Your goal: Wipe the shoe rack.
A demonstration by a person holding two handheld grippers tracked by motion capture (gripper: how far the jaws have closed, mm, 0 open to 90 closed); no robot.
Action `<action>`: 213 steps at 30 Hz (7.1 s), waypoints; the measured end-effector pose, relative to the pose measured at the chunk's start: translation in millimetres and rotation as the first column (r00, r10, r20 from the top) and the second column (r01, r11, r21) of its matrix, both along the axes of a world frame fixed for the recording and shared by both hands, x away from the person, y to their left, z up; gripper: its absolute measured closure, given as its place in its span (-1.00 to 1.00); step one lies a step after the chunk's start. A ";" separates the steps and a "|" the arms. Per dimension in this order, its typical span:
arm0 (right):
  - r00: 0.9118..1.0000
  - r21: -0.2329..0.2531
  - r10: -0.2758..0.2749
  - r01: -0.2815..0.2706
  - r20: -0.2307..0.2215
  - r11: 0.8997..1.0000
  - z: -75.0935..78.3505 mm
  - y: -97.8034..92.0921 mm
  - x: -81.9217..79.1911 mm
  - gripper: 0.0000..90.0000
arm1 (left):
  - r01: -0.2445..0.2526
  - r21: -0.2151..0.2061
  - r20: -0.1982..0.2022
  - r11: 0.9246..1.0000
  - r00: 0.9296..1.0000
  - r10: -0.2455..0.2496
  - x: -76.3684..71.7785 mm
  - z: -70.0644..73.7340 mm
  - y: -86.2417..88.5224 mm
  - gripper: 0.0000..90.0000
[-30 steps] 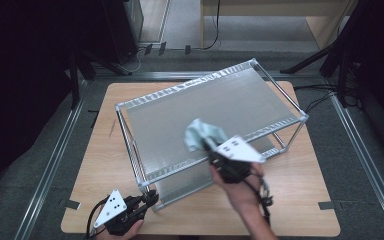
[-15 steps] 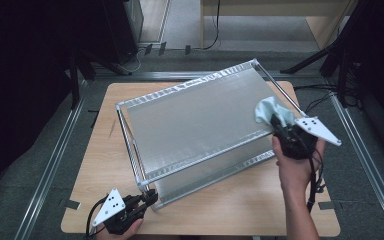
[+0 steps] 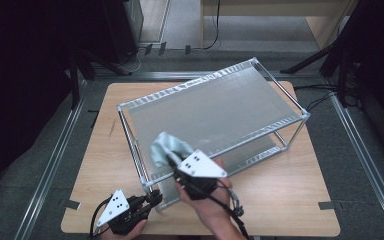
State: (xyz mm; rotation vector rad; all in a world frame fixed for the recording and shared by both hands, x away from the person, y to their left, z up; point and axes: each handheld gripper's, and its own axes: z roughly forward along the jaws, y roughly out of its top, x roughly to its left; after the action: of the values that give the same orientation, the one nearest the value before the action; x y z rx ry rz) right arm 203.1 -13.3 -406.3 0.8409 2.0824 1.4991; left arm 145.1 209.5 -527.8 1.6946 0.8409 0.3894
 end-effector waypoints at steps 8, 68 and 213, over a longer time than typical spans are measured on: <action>1.000 0.000 -0.013 0.013 0.011 1.000 -0.4 -12.1 8.5 0.83 | -0.001 0.012 0.000 1.000 1.000 0.001 -0.4 0.9 0.4 0.74; 0.881 0.223 -0.472 0.454 0.035 0.863 -8.9 -211.1 39.8 0.82 | -0.019 0.062 0.011 0.998 1.000 0.018 -1.6 3.3 -2.7 0.77; 0.796 -0.150 -0.522 0.501 -0.306 0.852 -139.1 -224.1 98.8 0.77 | -0.022 0.065 -0.002 0.998 1.000 0.022 2.6 5.5 31.9 0.76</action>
State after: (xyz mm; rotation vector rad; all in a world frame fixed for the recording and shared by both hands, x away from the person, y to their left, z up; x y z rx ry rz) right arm 301.9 -237.4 -545.4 1.5819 1.8788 1.0407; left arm 147.7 241.4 -522.4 1.7476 0.8575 0.4342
